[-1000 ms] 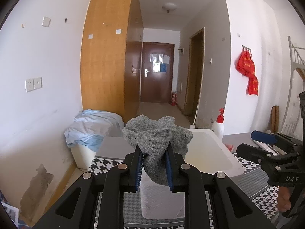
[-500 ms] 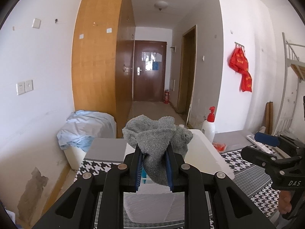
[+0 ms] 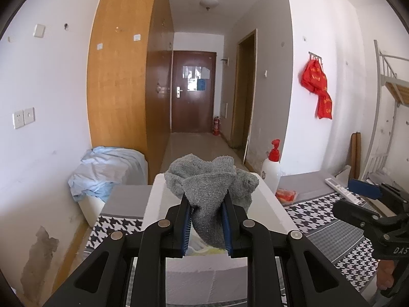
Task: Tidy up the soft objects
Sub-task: 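Lower the grey cloth into the foam box and open the left tool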
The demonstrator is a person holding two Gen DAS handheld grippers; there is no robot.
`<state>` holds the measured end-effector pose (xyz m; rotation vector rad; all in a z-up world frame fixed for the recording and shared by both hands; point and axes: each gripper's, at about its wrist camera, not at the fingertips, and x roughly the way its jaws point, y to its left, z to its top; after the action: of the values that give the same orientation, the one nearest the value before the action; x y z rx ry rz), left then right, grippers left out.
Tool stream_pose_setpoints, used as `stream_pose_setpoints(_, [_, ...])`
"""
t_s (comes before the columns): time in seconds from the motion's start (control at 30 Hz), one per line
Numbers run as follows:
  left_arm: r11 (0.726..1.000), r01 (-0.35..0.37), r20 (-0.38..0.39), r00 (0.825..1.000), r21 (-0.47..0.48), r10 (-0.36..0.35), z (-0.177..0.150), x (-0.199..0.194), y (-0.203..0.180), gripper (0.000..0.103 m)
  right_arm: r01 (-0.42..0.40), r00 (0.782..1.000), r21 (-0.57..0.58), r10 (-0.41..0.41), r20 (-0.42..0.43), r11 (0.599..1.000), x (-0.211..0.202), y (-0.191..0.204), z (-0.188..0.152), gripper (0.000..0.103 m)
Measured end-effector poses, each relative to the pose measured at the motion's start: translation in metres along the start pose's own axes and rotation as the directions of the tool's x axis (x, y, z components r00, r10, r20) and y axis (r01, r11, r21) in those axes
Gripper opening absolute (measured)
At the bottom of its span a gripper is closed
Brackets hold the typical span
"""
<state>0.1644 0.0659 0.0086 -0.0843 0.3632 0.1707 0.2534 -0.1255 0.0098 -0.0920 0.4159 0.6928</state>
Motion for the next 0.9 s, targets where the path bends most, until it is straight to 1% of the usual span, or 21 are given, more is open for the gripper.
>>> stream_pose_setpoints(0.33, [1.0,0.013,-0.03,0.999,0.004,-0.012,0.002,0.015,-0.006,0.022,0.019,1.0,0.018,-0.019,-0.005,1.0,-0.002,-0.013,-0.004,0.088])
stream_pose_setpoints(0.7, [1.0,-0.01,-0.068,0.998,-0.001,0.01,0.003,0.033,-0.011,0.023,0.03,1.0,0.031,-0.029,-0.011,0.999,-0.001,-0.022,-0.007,0.088])
stream_pose_setpoints(0.77, [1.0,-0.015,-0.074,0.997,0.003,0.015,0.002,0.034,-0.012,0.026,0.031,0.999,0.032,-0.03,-0.013,0.999,-0.001,-0.021,-0.007,0.088])
stream_pose_setpoints(0.8, [1.0,-0.018,-0.075,0.997,0.005,0.018,0.002,0.034,-0.012,0.032,0.031,0.999,0.034,-0.031,-0.013,0.999,-0.001,-0.021,-0.008,0.088])
stream_pose_setpoints(0.83, [1.0,-0.021,-0.077,0.997,0.006,0.021,0.002,0.035,-0.013,0.041,0.031,0.999,0.034,-0.03,-0.013,0.999,-0.002,-0.022,-0.008,0.088])
stream_pose_setpoints(0.87, [1.0,-0.02,-0.076,0.997,0.004,0.021,0.002,0.035,-0.013,0.047,0.031,0.999,0.035,-0.031,-0.013,0.999,-0.002,-0.021,-0.009,0.088])
stream_pose_setpoints(0.9, [1.0,-0.02,-0.073,0.997,0.004,0.021,0.002,0.034,-0.013,0.059,0.032,0.999,0.035,-0.032,-0.013,0.999,-0.002,-0.021,-0.009,0.088])
